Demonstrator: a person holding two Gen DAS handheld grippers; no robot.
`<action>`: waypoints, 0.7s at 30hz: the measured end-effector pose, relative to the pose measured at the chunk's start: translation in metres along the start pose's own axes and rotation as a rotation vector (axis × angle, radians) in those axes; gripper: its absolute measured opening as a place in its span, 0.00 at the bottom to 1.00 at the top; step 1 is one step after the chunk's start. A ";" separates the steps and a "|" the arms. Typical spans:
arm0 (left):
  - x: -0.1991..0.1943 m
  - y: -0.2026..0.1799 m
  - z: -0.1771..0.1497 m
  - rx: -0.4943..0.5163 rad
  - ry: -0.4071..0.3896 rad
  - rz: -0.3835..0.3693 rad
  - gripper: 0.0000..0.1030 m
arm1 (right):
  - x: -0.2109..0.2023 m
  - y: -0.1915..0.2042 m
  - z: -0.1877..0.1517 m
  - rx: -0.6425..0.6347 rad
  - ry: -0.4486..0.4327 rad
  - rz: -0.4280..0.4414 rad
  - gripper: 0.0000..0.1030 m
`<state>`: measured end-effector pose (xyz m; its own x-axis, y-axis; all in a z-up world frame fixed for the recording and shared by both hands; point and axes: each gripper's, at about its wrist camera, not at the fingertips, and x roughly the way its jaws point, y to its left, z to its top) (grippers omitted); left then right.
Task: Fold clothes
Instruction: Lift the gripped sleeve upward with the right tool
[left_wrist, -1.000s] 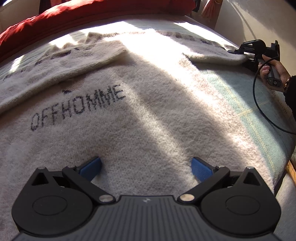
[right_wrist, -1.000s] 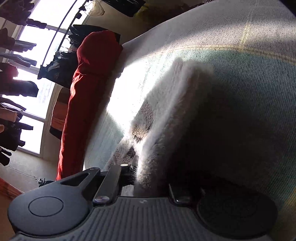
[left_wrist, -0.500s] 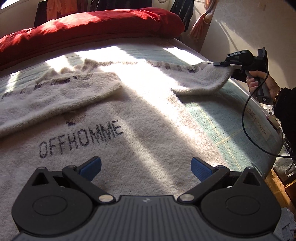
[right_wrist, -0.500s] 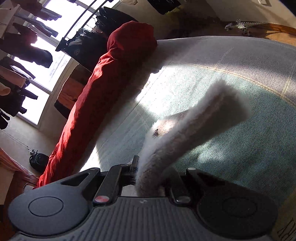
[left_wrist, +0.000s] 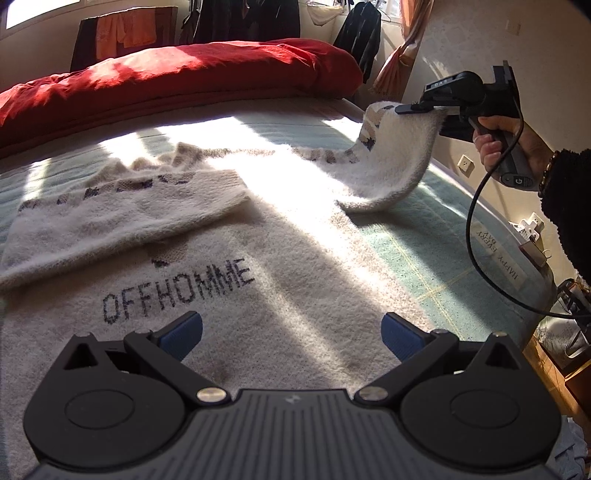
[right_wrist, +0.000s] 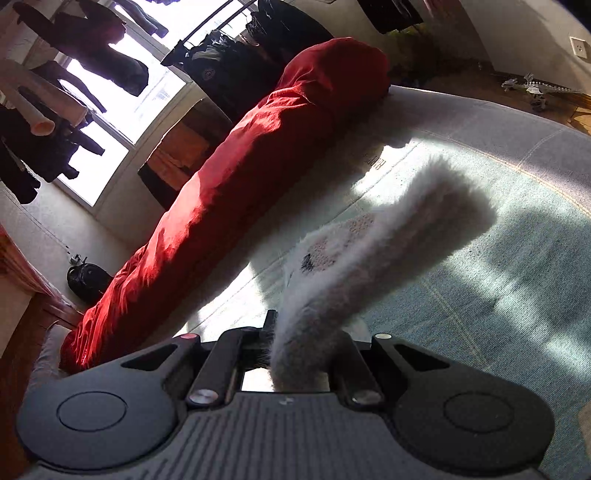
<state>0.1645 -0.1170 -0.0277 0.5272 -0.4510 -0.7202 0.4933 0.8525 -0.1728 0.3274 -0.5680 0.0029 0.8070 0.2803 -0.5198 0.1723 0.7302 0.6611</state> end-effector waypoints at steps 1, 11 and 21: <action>-0.003 0.002 -0.002 0.000 -0.002 -0.001 0.99 | 0.001 0.009 -0.002 -0.008 0.003 0.002 0.09; -0.038 0.022 -0.029 -0.017 -0.029 0.001 0.99 | 0.024 0.103 -0.026 -0.115 0.043 0.015 0.09; -0.062 0.049 -0.051 -0.046 -0.067 0.021 0.99 | 0.051 0.183 -0.059 -0.244 0.093 0.025 0.09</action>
<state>0.1209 -0.0339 -0.0257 0.5832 -0.4480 -0.6777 0.4500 0.8727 -0.1897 0.3665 -0.3831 0.0660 0.7517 0.3481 -0.5601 0.0024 0.8479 0.5301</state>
